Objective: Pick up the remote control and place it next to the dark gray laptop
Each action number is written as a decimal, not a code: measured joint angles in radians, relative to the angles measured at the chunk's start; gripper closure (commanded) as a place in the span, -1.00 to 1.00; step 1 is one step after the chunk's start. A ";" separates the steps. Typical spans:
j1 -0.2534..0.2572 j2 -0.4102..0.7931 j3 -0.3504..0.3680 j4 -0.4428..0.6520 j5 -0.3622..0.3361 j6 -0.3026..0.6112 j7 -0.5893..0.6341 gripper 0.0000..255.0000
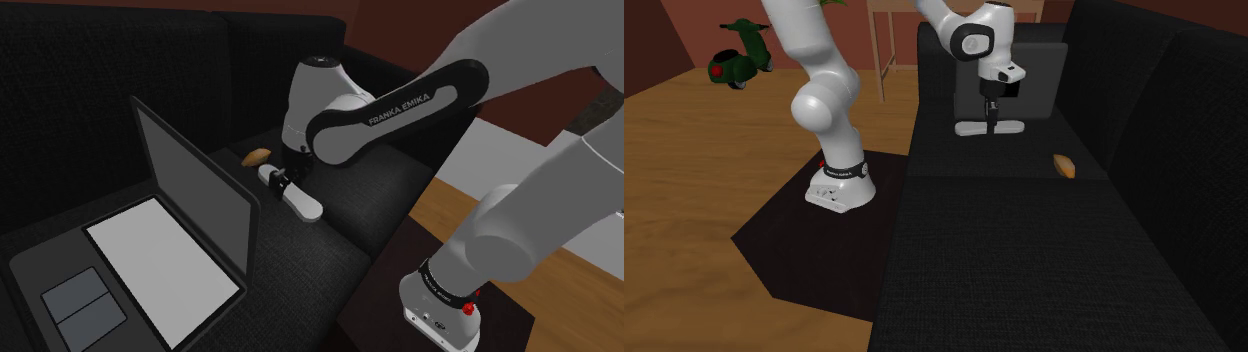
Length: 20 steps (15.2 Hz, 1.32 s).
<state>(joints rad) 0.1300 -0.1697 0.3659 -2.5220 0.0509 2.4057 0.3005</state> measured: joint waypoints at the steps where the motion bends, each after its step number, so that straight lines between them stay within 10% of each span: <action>1: -0.001 0.007 0.001 -0.005 -0.003 0.012 0.002 1.00; 15: -0.012 0.113 0.012 -0.038 -0.060 0.145 0.048 1.00; 16: -0.012 0.113 0.012 -0.038 -0.060 0.145 0.048 -1.00; 20: -0.012 0.113 0.012 -0.038 -0.060 0.145 0.048 -1.00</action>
<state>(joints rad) 0.1178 -0.0569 0.3783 -2.5598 -0.0096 2.5508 0.3490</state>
